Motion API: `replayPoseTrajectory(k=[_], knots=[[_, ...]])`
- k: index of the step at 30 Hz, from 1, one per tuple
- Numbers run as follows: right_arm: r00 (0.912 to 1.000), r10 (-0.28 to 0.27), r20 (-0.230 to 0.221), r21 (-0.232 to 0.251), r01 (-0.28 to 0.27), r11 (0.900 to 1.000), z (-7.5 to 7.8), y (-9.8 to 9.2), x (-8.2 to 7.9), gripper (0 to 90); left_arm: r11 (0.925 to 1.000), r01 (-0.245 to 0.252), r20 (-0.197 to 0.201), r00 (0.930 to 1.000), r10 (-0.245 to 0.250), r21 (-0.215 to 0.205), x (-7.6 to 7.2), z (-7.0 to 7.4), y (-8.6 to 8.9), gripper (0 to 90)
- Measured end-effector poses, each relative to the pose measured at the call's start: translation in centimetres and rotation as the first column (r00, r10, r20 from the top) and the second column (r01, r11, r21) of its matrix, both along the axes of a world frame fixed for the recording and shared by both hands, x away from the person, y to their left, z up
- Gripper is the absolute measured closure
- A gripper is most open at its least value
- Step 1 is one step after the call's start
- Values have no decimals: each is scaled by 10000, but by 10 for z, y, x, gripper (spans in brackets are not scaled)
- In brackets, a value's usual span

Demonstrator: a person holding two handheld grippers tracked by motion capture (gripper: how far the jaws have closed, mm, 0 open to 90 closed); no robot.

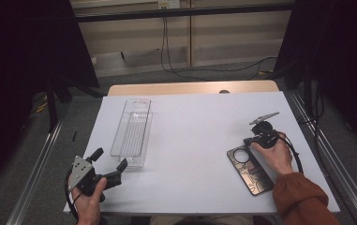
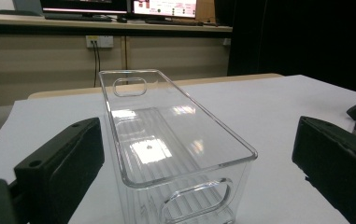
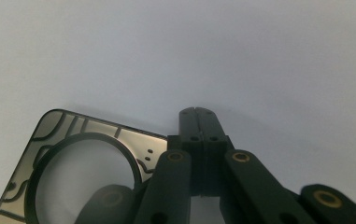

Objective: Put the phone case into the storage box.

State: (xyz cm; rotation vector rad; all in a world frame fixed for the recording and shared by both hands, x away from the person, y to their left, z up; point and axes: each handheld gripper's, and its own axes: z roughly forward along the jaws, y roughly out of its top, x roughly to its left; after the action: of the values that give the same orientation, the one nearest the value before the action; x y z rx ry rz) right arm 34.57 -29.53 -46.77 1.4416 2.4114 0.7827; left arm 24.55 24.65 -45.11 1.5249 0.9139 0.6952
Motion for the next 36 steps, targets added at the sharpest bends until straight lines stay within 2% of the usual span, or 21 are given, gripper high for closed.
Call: replayPoseTrajectory(k=[5,7,8,10,11,14,17,18,20,24,27,31,33,36], knots=[[9999,-81,66,224,80,9997,-1,-5,2,900,10000,6,6,10000,-6,22,0,0,1,23],[9996,-119,265,443,107,9990,0,-8,1,845,10000,12,27,10000,-12,32,0,0,1,24],[9996,-179,217,459,169,9988,2,-8,1,845,10000,-17,30,10000,17,23,0,0,0,23],[9990,-174,408,641,148,9978,5,-11,-1,837,10000,19,26,10000,-19,1,0,0,0,23],[9988,-304,387,556,282,9981,8,-12,-2,820,10000,-22,19,10000,22,32,-1,1,0,24],[9982,-322,498,916,275,9954,12,-19,-4,764,10000,25,6,10000,-25,-33,-1,1,0,23],[9977,-449,515,990,397,9943,15,-24,-8,685,10000,19,5,10000,-19,-54,-1,1,0,23],[9972,-313,682,1065,240,9940,15,-27,-9,659,10000,22,5,10000,-22,-49,-1,1,0,23],[9962,-521,696,1244,431,9913,17,-30,-11,533,10000,30,0,10000,-30,-52,-1,1,0,24],[9938,-806,771,1387,693,9879,20,-35,-16,369,10000,16,16,10000,-16,-2,-1,1,0,24],[9947,-824,613,1352,735,9881,22,-36,-20,259,10000,89,8,10000,-89,-39,-1,0,-1,23],[9968,-661,456,1315,596,9895,24,-34,-26,139,10000,42,-6,10000,-42,-44,-1,0,-1,23],[9971,-549,519,1203,484,9916,26,-34,-30,96,10000,37,7,10000,-37,-11,-1,1,0,23],[9979,-455,460,1249,394,9914,27,-33,-36,74,10000,24,-2,10000,-24,29,-1,1,0,24]])
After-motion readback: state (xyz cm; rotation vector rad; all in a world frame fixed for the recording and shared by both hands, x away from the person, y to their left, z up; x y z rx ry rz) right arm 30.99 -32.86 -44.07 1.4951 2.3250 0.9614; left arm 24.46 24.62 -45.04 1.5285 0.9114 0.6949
